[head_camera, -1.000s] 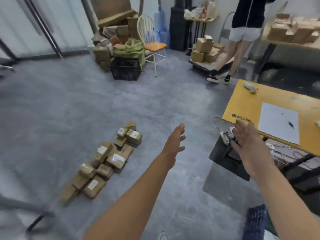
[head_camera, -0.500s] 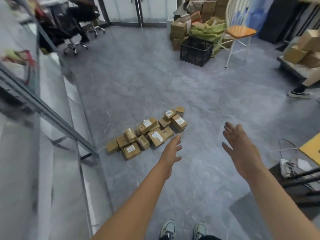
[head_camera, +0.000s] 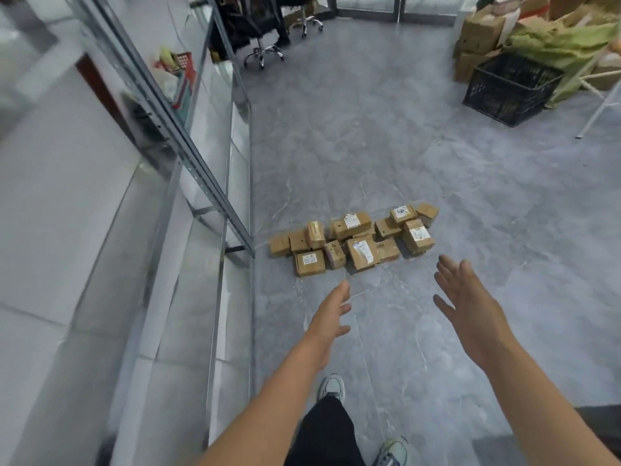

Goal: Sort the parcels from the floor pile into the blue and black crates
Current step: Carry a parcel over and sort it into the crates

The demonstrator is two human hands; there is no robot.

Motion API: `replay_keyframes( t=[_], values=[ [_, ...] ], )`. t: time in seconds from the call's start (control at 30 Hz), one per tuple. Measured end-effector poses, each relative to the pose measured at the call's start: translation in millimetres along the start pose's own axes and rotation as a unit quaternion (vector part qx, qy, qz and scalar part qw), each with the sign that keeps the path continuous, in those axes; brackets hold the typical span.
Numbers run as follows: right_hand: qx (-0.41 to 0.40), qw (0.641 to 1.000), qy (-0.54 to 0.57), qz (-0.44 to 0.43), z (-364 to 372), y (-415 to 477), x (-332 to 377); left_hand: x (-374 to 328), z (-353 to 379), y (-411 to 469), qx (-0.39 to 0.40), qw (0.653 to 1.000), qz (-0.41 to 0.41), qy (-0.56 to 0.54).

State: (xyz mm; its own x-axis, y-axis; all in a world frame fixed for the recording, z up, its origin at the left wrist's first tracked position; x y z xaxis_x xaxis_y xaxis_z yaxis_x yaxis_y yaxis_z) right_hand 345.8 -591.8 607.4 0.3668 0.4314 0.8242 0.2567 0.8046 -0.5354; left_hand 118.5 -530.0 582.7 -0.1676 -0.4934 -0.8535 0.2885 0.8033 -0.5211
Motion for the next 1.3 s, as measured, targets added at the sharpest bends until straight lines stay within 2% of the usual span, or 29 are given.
replay_keyframes(
  t=[0.3, 0.57, 0.77, 1.03, 1.3],
  values=[
    [0.006, 0.999, -0.045, 0.029, 32.1, 42.3, -2.8, 1.1, -29.5, 44.3, -0.017, 0.999, -0.030, -0.017],
    [-0.019, 0.994, -0.072, 0.079, 81.9, 133.6, 12.7, -11.8, -80.8, 145.2, -0.021, 0.996, -0.070, -0.045],
    [-0.048, 0.993, -0.057, 0.096, 103.3, 187.7, 31.3, -25.2, -106.9, 210.2, 0.006, 0.995, -0.093, -0.028],
    [-0.070, 0.990, -0.035, 0.121, 101.9, 255.1, 40.3, -37.8, -116.0, 277.9, 0.010, 0.993, -0.118, -0.019],
    [-0.058, 0.983, -0.024, 0.171, 76.6, 370.6, 43.6, -36.8, -101.7, 357.8, -0.011, 0.987, -0.158, 0.026]
  ],
)
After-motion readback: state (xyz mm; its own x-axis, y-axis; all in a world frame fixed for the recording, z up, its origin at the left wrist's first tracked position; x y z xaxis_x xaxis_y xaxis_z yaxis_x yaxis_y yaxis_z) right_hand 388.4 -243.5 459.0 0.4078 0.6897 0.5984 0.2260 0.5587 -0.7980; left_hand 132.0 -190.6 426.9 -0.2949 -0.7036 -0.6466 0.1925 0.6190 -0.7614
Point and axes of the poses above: each hand's wrist, its own y-axis towards the middle knuckle, its own z-axis out of the palm, x = y × z, the point moved 3 cm from there along y, towards the middle knuckle, and after that the axes turned 8 degrees about z, right-handed, at the moved point
